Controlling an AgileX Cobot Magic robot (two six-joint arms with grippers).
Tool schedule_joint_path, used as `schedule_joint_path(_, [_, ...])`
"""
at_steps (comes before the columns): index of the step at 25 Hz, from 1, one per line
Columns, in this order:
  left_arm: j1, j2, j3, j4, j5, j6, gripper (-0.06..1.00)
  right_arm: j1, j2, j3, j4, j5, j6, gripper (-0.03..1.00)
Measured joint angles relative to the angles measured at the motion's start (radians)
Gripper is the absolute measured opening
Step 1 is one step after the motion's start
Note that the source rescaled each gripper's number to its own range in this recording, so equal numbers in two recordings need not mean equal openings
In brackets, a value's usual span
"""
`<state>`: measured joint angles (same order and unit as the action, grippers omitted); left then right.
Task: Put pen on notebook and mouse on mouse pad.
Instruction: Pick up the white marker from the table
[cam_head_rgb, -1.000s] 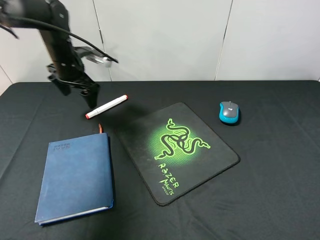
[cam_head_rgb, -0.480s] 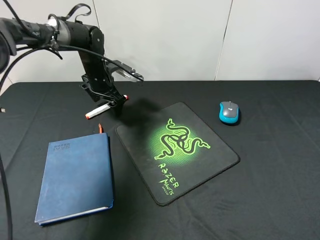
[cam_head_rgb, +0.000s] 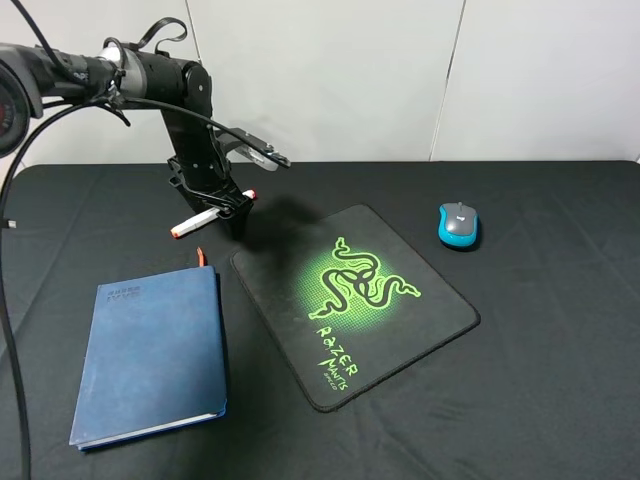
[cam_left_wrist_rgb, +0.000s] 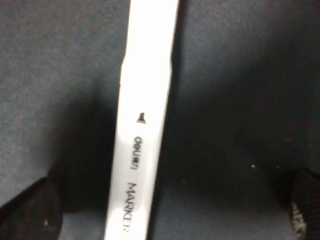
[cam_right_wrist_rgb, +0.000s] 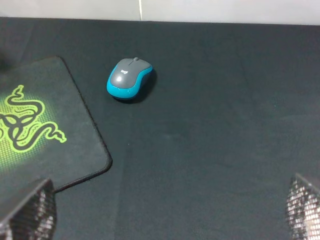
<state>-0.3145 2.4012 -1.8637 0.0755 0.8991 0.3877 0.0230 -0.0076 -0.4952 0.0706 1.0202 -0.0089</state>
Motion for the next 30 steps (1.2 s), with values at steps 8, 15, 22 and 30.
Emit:
schedule_joint_path(8, [0.0,0.0,0.0,-0.003,-0.001,0.0,0.34,0.0,0.0,0.0,0.0,0.0,0.0,1.0])
schedule_joint_path(15, [0.0,0.0,0.0,0.001,0.004,0.001,0.0,0.0,0.0,0.0,0.0,0.0,0.0,1.0])
schedule_joint_path(22, [0.0,-0.003,0.0,0.001,0.008,-0.001,0.0,0.0,0.0,0.0,0.0,0.0,0.0,1.0])
schedule_joint_path(30, [0.0,-0.137,0.0,0.008,0.093,-0.05,0.0,0.0,0.0,0.0,0.0,0.0,0.0,1.0])
